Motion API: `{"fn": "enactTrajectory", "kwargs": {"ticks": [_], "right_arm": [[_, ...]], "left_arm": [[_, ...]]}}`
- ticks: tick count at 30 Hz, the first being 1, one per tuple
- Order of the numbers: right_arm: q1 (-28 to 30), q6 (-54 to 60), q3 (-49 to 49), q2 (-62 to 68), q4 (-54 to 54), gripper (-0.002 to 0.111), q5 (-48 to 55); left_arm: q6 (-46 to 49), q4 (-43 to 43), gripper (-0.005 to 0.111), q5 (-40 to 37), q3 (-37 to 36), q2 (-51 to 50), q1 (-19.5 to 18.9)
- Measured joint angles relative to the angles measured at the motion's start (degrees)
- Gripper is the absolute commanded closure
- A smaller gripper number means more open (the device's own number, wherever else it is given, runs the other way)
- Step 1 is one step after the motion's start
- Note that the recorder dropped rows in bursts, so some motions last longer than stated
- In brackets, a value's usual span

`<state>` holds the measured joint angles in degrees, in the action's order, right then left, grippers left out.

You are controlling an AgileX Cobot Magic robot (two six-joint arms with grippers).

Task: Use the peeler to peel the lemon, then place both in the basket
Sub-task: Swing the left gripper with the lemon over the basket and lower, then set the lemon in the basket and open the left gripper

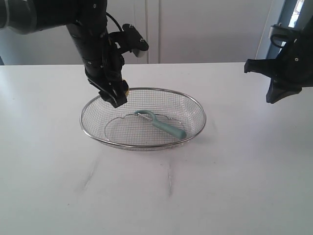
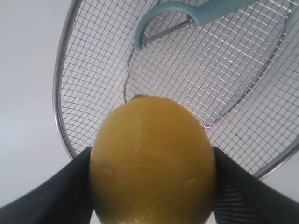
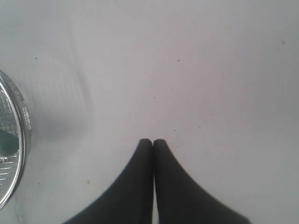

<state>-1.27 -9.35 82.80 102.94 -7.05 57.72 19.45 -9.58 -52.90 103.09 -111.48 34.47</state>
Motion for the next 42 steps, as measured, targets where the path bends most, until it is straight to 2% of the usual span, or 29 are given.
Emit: {"fn": "enactTrajectory", "kwargs": {"ticks": [14, 34, 42], "right_arm": [[0.0, 0.0, -0.03, 0.0, 0.0, 0.108, -2.13], [0.0, 0.0, -0.03, 0.0, 0.0, 0.108, -3.81], [0.0, 0.0, -0.03, 0.0, 0.0, 0.108, -5.24]], "left_arm": [[1.66, 10.53, 0.107, -3.53, 4.26, -4.99, -5.03], [3.15, 13.43, 0.107, 1.06, 4.67, -12.81, -5.43], [3.24, 22.1, 0.107, 1.06, 4.67, -14.12, -9.16]]}}
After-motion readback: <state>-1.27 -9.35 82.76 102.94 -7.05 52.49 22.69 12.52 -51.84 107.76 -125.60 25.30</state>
